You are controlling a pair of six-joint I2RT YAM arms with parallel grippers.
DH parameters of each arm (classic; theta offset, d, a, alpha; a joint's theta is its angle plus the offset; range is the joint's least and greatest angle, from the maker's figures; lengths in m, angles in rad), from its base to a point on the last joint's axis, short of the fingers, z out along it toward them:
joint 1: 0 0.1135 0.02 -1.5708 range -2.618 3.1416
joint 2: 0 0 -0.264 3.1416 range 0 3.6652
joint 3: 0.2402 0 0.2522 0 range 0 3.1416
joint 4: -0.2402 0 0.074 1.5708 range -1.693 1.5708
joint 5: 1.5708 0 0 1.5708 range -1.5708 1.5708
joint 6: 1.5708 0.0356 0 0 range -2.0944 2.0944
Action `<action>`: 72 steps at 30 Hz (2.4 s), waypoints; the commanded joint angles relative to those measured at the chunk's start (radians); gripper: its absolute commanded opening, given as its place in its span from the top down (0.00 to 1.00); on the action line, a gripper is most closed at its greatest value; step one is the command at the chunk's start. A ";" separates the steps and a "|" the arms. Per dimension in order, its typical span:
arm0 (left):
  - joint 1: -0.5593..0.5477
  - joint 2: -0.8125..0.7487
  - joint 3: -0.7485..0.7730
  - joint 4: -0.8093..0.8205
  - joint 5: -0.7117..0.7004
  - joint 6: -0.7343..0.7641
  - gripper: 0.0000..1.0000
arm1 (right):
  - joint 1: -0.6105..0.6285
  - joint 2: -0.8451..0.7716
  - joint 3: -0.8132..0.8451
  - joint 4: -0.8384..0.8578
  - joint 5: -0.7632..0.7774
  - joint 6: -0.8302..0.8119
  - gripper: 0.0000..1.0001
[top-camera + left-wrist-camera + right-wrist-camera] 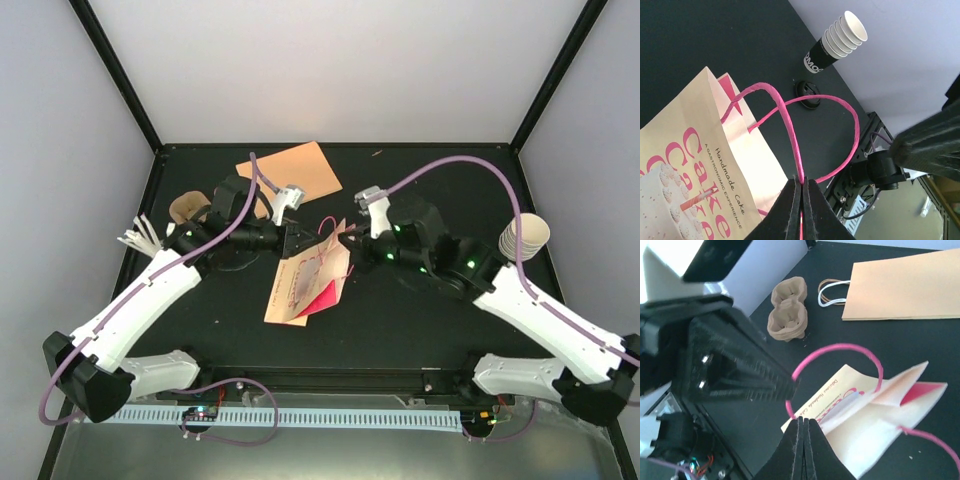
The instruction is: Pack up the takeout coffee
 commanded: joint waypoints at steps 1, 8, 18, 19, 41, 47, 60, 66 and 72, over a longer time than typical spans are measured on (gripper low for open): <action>-0.012 -0.014 -0.008 0.046 0.022 -0.023 0.98 | -0.005 0.108 0.049 0.018 0.074 0.134 0.99; -0.019 -0.047 -0.040 0.098 0.014 -0.059 0.98 | -0.005 0.216 0.037 -0.057 0.145 0.266 0.99; -0.055 -0.045 -0.069 0.175 0.028 -0.085 0.98 | -0.006 0.272 -0.106 0.030 0.041 0.395 0.99; -0.061 -0.045 -0.070 0.183 0.028 -0.086 0.98 | -0.006 0.278 -0.111 0.032 0.037 0.412 0.99; -0.109 -0.086 -0.001 0.206 0.009 -0.039 0.99 | -0.086 0.313 -0.262 0.168 -0.207 0.470 0.99; -0.107 -0.110 0.043 0.196 -0.041 -0.004 0.99 | -0.084 0.272 -0.303 0.168 -0.178 0.435 0.99; -0.107 -0.036 0.069 0.192 -0.002 0.016 0.99 | 0.009 0.244 -0.219 0.109 -0.121 0.302 0.99; -0.108 -0.003 0.079 0.220 0.024 0.010 0.98 | 0.019 0.270 -0.219 0.151 -0.219 0.255 0.99; -0.110 0.009 0.083 0.254 0.063 -0.003 0.98 | 0.016 0.336 -0.221 0.162 -0.252 0.340 0.99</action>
